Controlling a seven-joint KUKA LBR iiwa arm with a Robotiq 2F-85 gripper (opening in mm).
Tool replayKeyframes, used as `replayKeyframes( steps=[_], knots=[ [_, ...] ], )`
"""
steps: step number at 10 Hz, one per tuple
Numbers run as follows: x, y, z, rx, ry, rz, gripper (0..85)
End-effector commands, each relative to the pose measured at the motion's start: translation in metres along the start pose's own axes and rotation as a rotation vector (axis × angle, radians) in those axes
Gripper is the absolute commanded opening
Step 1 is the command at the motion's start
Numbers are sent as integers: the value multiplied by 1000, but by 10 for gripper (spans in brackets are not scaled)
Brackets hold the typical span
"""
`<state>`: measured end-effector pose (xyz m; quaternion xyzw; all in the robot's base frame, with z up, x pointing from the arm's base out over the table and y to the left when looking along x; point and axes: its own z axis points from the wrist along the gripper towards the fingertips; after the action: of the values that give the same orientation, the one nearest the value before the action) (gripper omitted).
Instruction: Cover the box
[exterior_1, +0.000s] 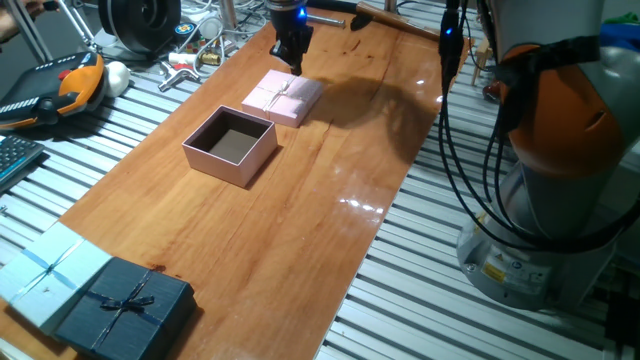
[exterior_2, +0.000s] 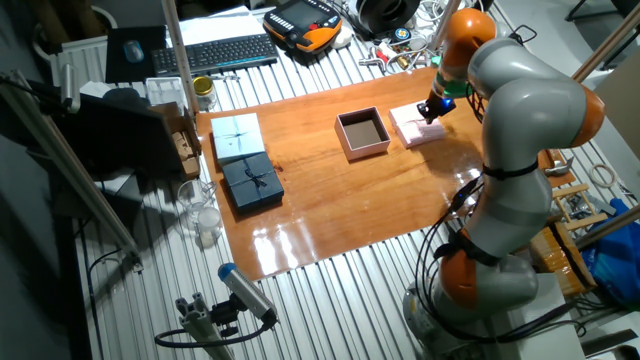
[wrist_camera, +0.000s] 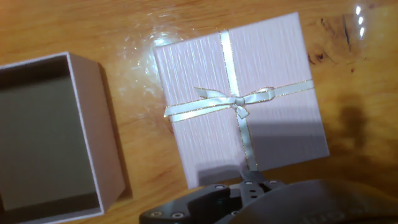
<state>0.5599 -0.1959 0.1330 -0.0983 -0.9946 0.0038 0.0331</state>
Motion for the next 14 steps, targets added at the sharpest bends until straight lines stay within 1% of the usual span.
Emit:
replayKeyframes(
  steps=[1, 2, 3, 4, 5, 6, 7, 8, 9, 11, 12, 13, 14],
  knots=[
    [0, 0, 0, -1, 8, -8, 0],
    [0, 0, 0, 2, 13, -12, 0],
    [0, 0, 0, -4, 6, -19, 0],
    [1, 1, 0, -8, 5, -34, 0],
    [2, 1, -1, -12, -10, 4, 0],
    [2, 1, -2, -13, -11, 78, 0],
    [2, 0, -2, -24, -8, 241, 0],
    [2, 0, -2, -39, -28, 427, 0],
    [1, -1, -2, -51, -60, 579, 0],
    [0, -4, -2, -72, -105, 817, 0],
    [0, -5, -3, -75, -80, 915, 0],
    [0, -6, -5, -58, -75, 931, 0],
    [1, -6, -6, -66, -82, 970, 0]
  ],
)
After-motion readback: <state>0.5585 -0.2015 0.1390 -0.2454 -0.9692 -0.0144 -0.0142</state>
